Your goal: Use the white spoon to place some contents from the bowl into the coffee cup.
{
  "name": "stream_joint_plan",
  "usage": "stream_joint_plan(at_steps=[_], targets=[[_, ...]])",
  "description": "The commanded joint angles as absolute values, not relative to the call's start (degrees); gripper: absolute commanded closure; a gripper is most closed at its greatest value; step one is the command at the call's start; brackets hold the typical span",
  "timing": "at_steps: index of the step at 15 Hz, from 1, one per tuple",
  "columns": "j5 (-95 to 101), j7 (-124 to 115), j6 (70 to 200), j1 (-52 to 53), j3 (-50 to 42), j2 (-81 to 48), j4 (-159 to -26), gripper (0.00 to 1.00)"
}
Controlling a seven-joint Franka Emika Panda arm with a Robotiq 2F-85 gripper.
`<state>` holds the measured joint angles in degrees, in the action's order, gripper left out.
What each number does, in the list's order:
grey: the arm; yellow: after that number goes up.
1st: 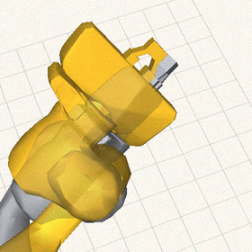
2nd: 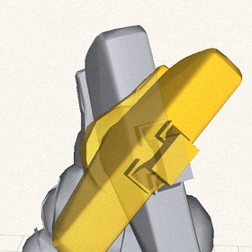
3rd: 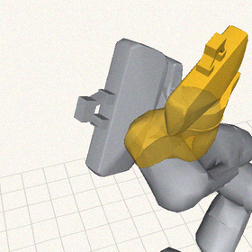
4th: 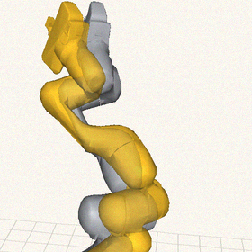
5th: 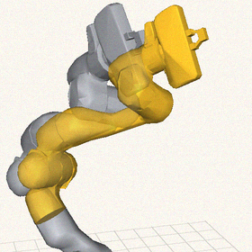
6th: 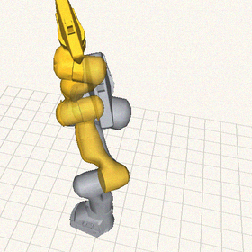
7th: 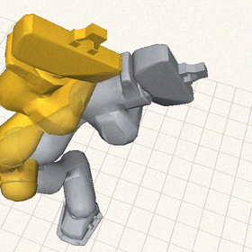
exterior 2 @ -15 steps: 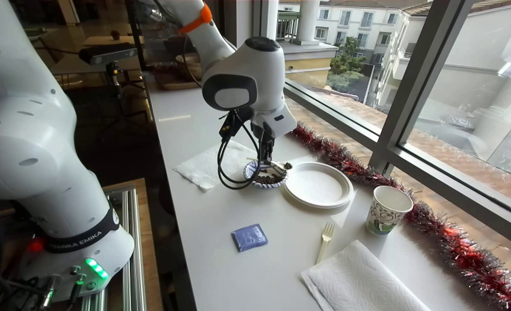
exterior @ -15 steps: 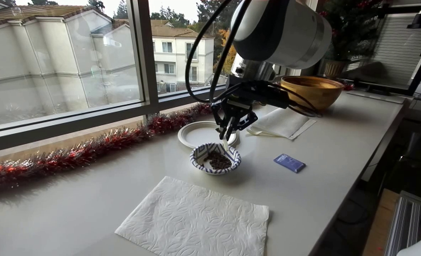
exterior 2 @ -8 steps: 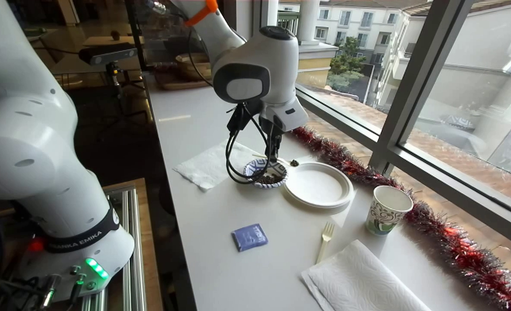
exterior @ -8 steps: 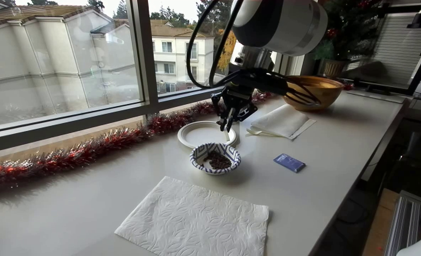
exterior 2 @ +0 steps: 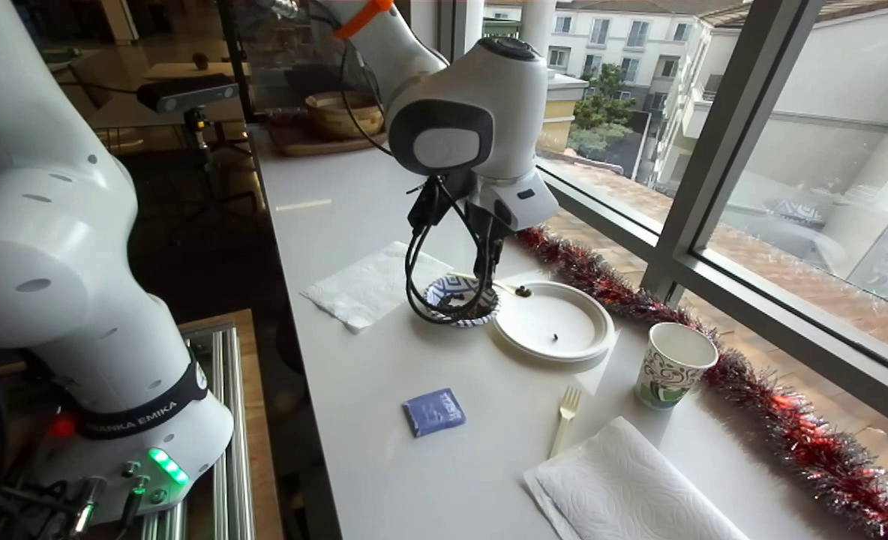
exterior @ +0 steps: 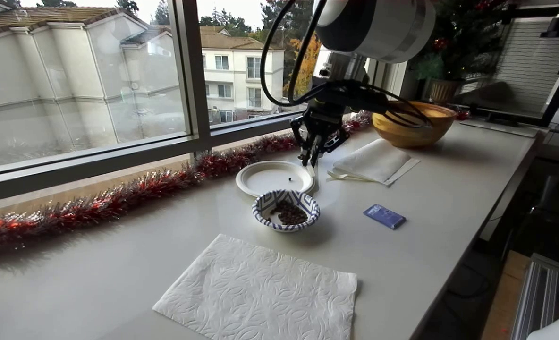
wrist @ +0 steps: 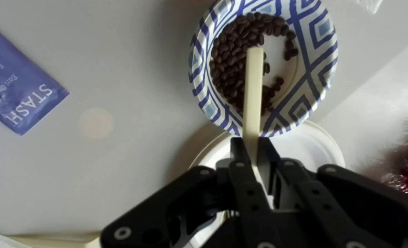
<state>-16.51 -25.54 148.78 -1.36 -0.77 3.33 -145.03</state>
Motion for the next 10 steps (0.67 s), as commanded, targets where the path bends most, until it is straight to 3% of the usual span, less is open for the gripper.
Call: stream_joint_plan(at_steps=[1,10], targets=[[-12.1,-27.2,144.9,-3.5,-2.4,3.5,-141.5,0.97],[-10.9,-26.8,143.7,-6.7,-5.6,1.7,-133.9,0.97]])
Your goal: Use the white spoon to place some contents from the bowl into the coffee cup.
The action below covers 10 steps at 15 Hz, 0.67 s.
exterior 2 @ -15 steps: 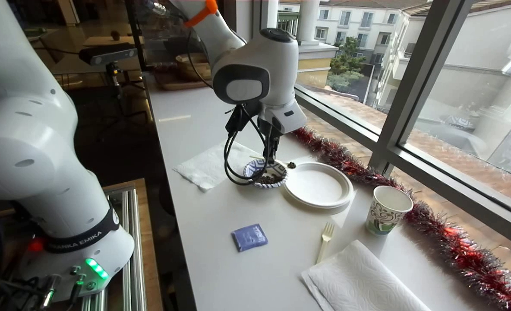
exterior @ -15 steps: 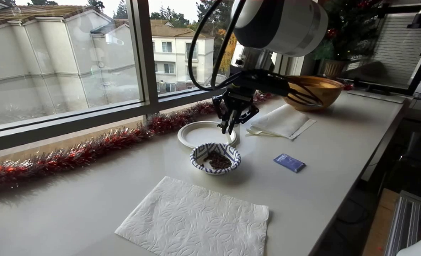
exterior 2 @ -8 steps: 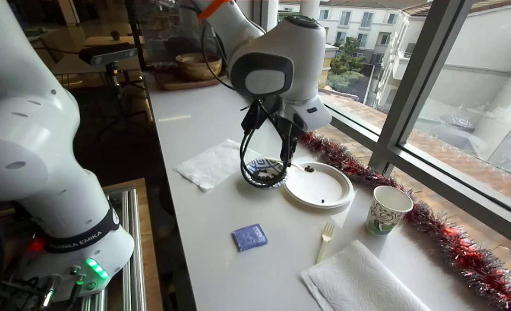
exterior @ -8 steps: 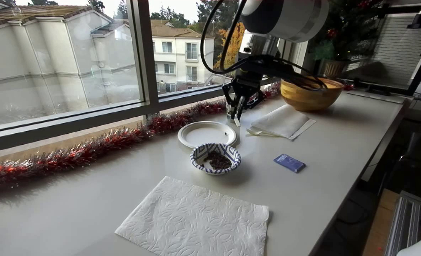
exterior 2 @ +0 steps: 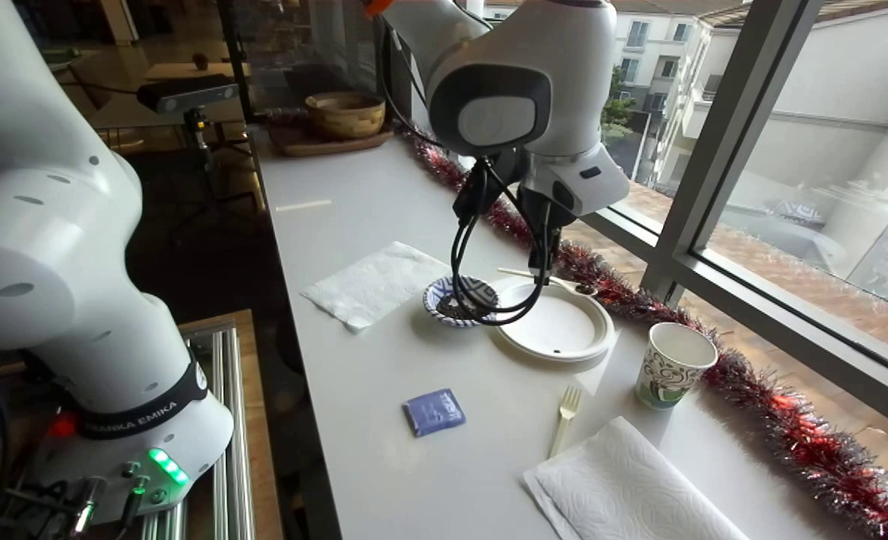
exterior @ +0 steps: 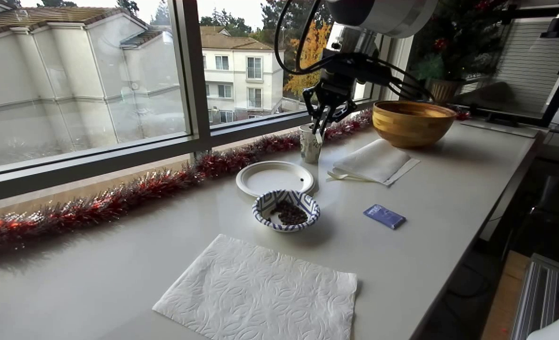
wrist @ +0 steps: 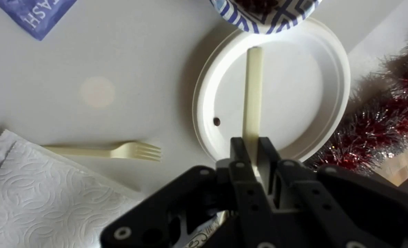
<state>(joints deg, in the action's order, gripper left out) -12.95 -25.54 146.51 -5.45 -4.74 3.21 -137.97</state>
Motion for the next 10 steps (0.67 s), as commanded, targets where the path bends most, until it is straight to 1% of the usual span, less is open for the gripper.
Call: stream_joint_plan(at_steps=[1,10], targets=[[-10.5,-27.2,143.5,-7.1,-6.0,0.8,-132.5,0.97],[-5.3,-30.0,139.7,-8.3,-10.0,-9.7,-119.8,0.97]])
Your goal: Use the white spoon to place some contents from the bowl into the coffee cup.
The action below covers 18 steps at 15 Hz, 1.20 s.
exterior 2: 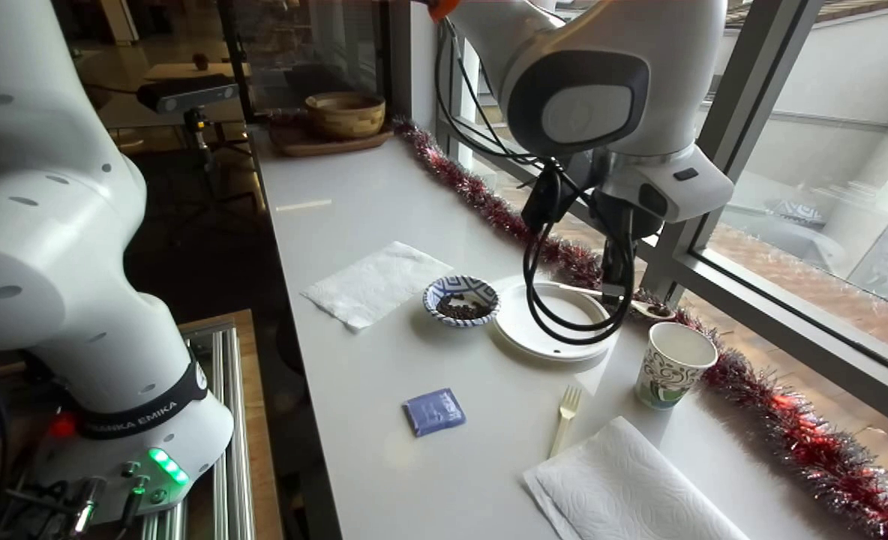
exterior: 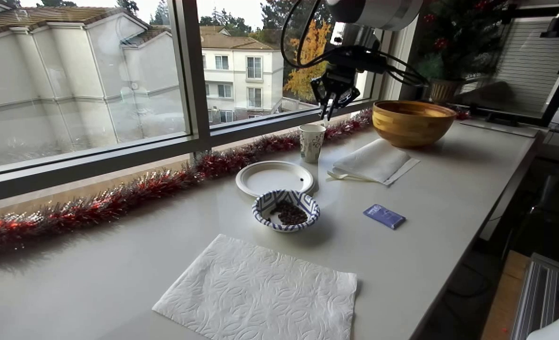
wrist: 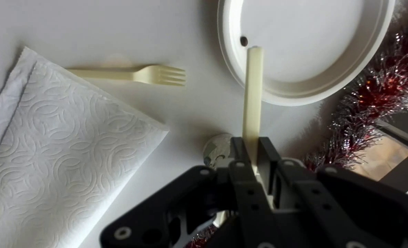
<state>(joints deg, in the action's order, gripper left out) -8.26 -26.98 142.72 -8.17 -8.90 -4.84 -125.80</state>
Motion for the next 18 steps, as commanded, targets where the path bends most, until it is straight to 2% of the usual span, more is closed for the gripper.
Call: stream_joint_plan(at_steps=[1,8,18], targets=[[-4.9,-30.5,139.4,-8.2,-10.5,-11.0,-118.4,0.97],[2.4,-36.5,137.5,-5.3,-13.5,-18.2,-110.7,0.97],[16.9,-43.9,134.3,0.2,-15.1,-18.6,-110.6,0.97]])
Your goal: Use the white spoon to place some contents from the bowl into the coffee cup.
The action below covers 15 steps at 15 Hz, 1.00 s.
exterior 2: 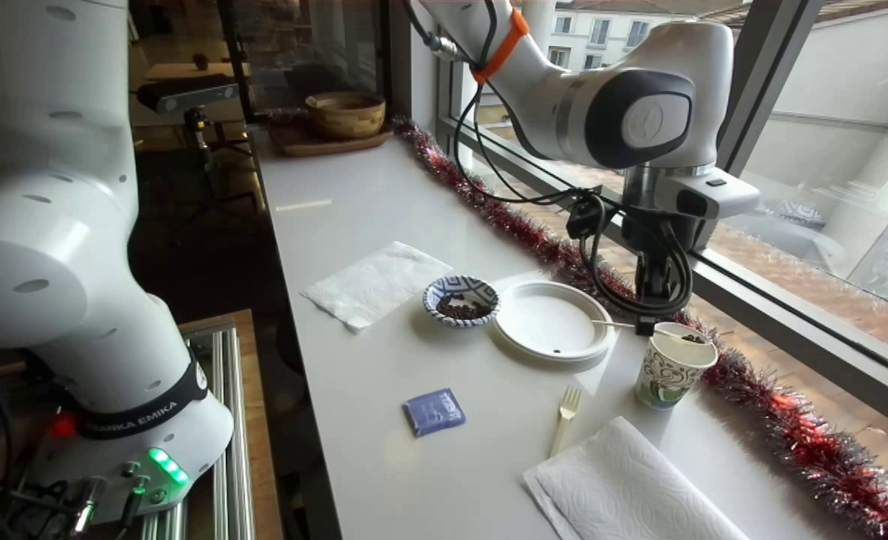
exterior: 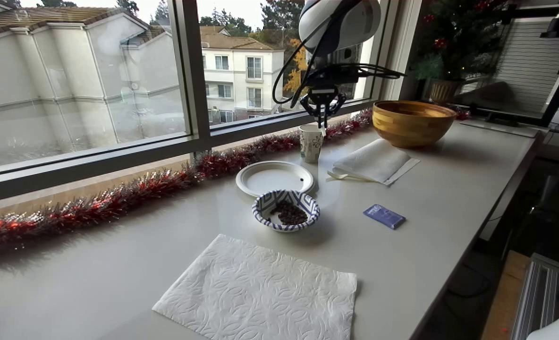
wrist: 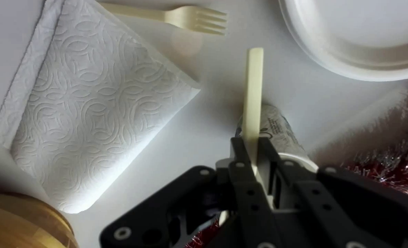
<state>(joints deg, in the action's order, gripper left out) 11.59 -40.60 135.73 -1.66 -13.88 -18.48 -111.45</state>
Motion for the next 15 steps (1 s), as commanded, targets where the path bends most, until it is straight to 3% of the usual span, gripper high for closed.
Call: stream_joint_plan(at_steps=[1,15], targets=[[18.3,-44.3,134.3,0.4,-15.2,-18.7,-110.4,0.97],[45.0,-52.2,131.7,4.3,-15.1,-19.8,-111.8,0.97]])
